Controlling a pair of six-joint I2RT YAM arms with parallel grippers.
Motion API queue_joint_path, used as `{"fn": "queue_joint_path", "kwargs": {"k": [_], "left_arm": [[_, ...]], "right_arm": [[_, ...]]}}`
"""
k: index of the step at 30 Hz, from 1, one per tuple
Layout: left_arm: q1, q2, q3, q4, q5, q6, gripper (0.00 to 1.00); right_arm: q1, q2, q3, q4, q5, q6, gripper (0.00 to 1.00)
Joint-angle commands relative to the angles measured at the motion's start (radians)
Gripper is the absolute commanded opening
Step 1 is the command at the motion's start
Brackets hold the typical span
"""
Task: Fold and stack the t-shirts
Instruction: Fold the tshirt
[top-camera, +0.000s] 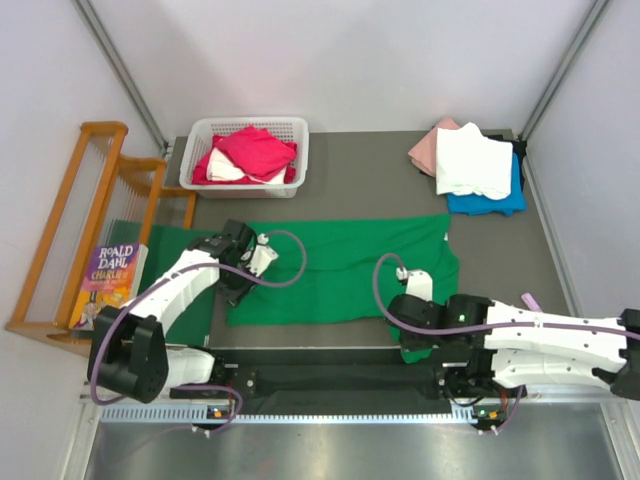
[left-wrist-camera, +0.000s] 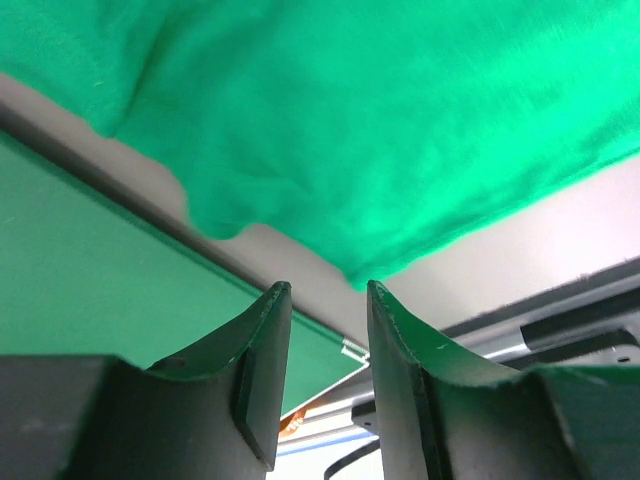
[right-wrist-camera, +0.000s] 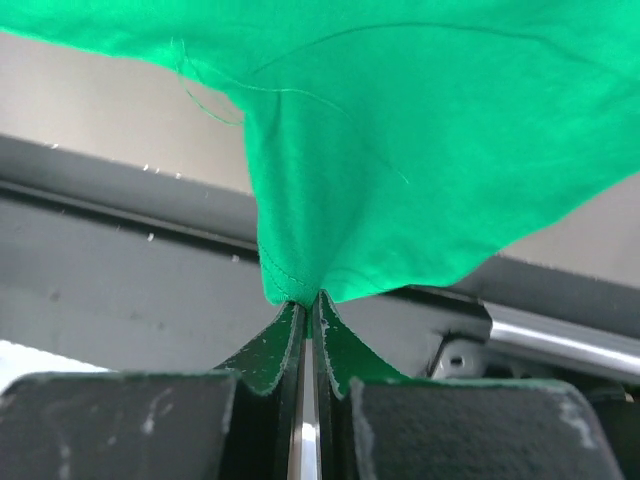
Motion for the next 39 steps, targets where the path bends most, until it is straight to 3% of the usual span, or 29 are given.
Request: {"fn": "queue_joint_path", "kwargs": {"k": [1, 9, 12, 13, 18, 22, 26, 33, 39], "left_arm": [[0.004, -0.06, 0.071, -0.087, 0.004, 0.012, 0.42], [0.002, -0.06, 0.101, -0.133, 0.045, 0.0, 0.45], [0.001, -0.033, 0.107, -0.191, 0.108, 0.01, 0.54], [0.001, -0.013, 0.105, -0.206, 0.114, 0.016, 0.62], [-0.01, 0.041, 0.061, -0.263, 0.12, 0.062, 0.77], [-0.01, 0.075, 0.035, -0.255, 0.1, 0.07, 0.76], [-0.011, 0.092, 0.029, -0.236, 0.105, 0.05, 0.61], [-0.03, 0.089, 0.015, -0.168, 0.071, 0.055, 0.69], [-0.067, 0.165, -0.014, -0.12, 0.013, 0.029, 0.69]], "right_arm": [[0.025, -0.098, 0.063, -0.138, -0.015, 0.073, 0.0], [0.025, -0.152, 0.049, -0.169, 0.005, 0.095, 0.0], [0.025, -0.126, 0.044, -0.147, 0.004, 0.089, 0.0], [0.025, -0.12, 0.044, -0.135, 0.007, 0.085, 0.0], [0.025, -0.081, 0.046, -0.103, 0.016, 0.072, 0.0], [0.024, -0.051, 0.05, -0.091, 0.024, 0.062, 0.0], [0.022, -0.035, 0.058, -0.087, 0.033, 0.058, 0.0], [0.013, -0.043, 0.053, -0.077, 0.035, 0.056, 0.0], [0.001, -0.037, 0.052, -0.071, 0.03, 0.052, 0.0]]}}
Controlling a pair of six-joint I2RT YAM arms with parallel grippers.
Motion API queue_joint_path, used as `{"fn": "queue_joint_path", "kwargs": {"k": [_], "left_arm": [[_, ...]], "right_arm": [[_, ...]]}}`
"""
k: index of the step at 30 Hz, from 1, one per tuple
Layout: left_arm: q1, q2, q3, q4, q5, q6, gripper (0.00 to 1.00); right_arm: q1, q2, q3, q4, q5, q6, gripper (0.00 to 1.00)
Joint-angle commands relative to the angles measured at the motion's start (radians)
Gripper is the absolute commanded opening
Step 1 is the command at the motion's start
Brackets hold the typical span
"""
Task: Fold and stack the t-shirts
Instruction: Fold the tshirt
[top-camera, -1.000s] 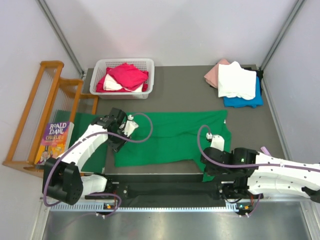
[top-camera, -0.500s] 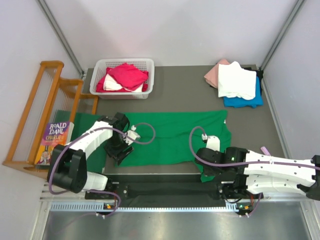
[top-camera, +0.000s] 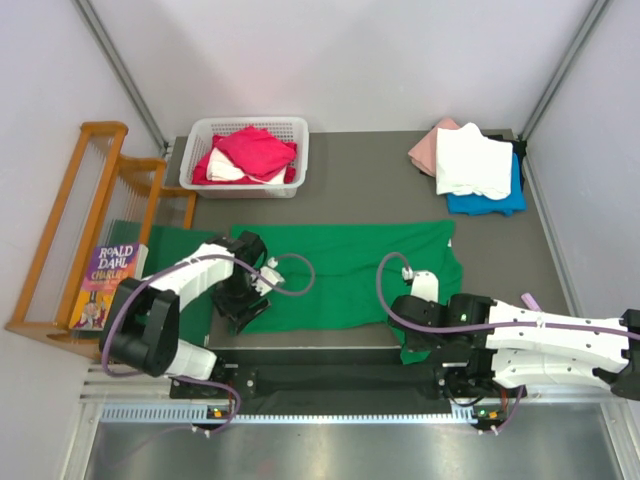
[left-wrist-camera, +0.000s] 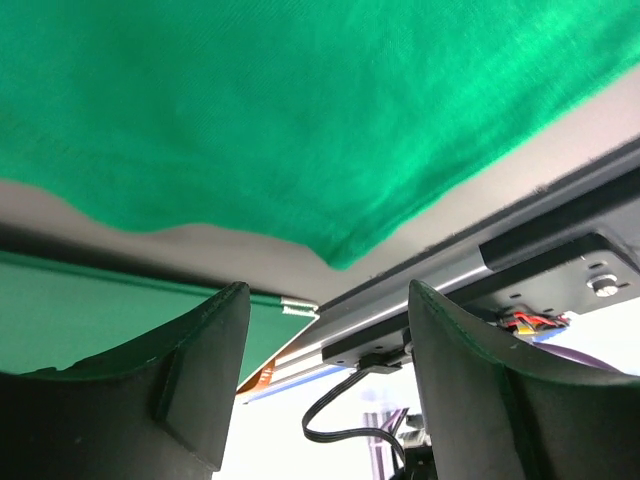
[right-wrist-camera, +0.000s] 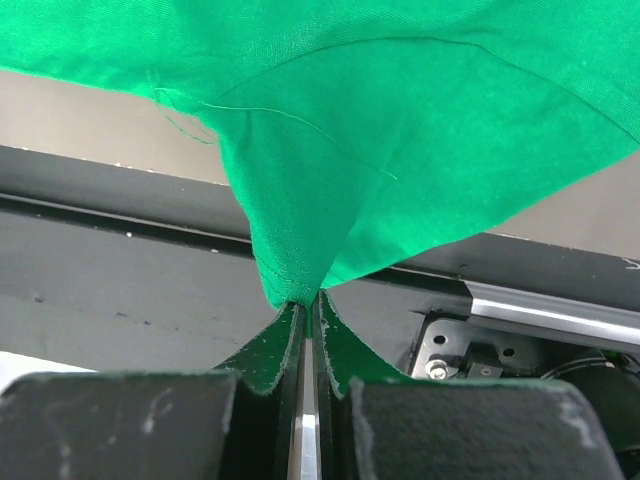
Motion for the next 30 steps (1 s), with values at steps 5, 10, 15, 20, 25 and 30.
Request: {"fn": "queue_joint_path", "kwargs": {"k": [5, 10, 15, 20, 25, 30], "left_arm": [[-0.017, 0.106, -0.003, 0.037, -0.026, -0.01, 0.64], [-0.017, 0.121, 0.001, 0.036, -0.004, -0.01, 0.63], [-0.017, 0.13, -0.003, 0.049, -0.004, -0.002, 0.55], [-0.017, 0.166, 0.011, 0.066, -0.004, -0.011, 0.4], [-0.017, 0.181, 0.016, 0.068, 0.034, -0.014, 0.41], [-0.017, 0.198, 0.007, 0.077, 0.04, -0.005, 0.45]], "right_arm": [[-0.018, -0.001, 0.041, 0.037, 0.019, -0.025, 0.0], [-0.023, -0.001, 0.039, 0.04, 0.016, -0.029, 0.0], [-0.026, -0.01, 0.035, 0.043, 0.012, -0.025, 0.0], [-0.028, -0.021, 0.036, 0.042, 0.012, -0.021, 0.0], [-0.028, -0.038, 0.035, 0.032, 0.015, -0.016, 0.0], [-0.032, -0.047, 0.038, 0.028, 0.016, -0.018, 0.0]]}}
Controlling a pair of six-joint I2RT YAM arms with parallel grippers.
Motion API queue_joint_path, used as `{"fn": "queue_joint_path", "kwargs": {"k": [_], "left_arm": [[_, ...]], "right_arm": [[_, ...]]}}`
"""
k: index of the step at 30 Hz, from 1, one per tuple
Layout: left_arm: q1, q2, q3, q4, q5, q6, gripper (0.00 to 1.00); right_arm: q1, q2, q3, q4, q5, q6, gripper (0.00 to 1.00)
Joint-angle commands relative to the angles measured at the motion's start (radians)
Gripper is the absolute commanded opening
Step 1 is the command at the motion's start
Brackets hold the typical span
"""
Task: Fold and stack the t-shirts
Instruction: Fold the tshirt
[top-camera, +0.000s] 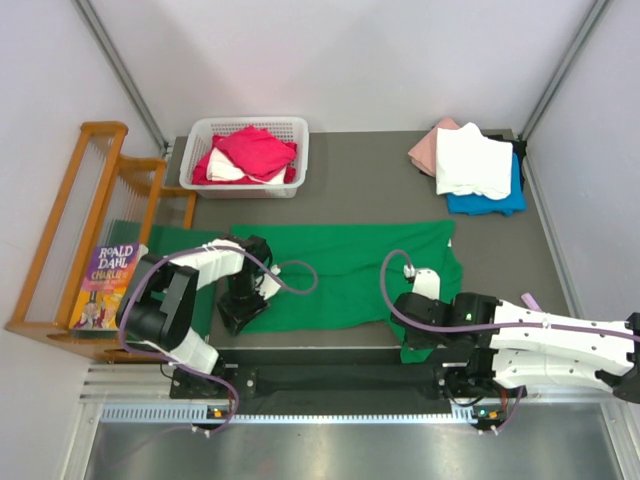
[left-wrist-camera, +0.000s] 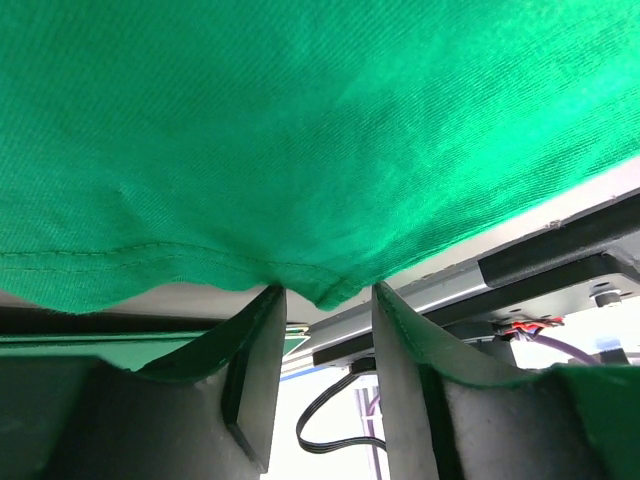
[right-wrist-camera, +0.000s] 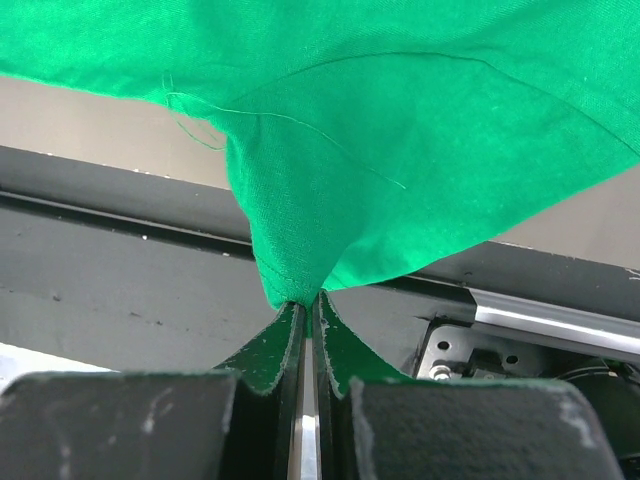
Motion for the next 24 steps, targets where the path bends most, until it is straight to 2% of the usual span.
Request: {"fn": "queue_joint_path", "kwargs": {"k": [1, 4, 7, 8, 9, 11, 18, 24], "left_arm": [[-0.004, 0.031, 0.015, 0.034, 0.037, 0.01, 0.45], [-0.004, 0.053, 0.018, 0.046, 0.033, 0.009, 0.43], [-0.004, 0.06, 0.013, 0.057, 0.031, 0.007, 0.35], [-0.004, 0.06, 0.013, 0.058, 0.03, 0.009, 0.31], [-0.004, 0.059, 0.009, 0.065, 0.027, 0.003, 0.12], [-0.004, 0.048, 0.004, 0.071, 0.014, 0.001, 0.01], [-0.004, 0.001, 0.039, 0.031, 0.01, 0.004, 0.0], [-0.003, -0.096, 0.174, -0.09, -0.055, 0.015, 0.0]], "right_arm": [[-0.013, -0.016, 0.034, 0.012, 0.018, 0.003, 0.0], [-0.017, -0.01, 0.04, 0.012, 0.018, -0.002, 0.0], [-0.018, -0.008, 0.043, 0.012, 0.017, -0.003, 0.0], [-0.018, -0.01, 0.043, 0.01, 0.017, -0.003, 0.0], [-0.02, -0.011, 0.04, 0.01, 0.017, -0.002, 0.0], [-0.021, -0.016, 0.04, 0.009, 0.018, -0.002, 0.0], [-0.026, -0.015, 0.049, 0.006, 0.023, -0.011, 0.0], [-0.029, -0.002, 0.086, -0.002, 0.029, -0.028, 0.0]]}}
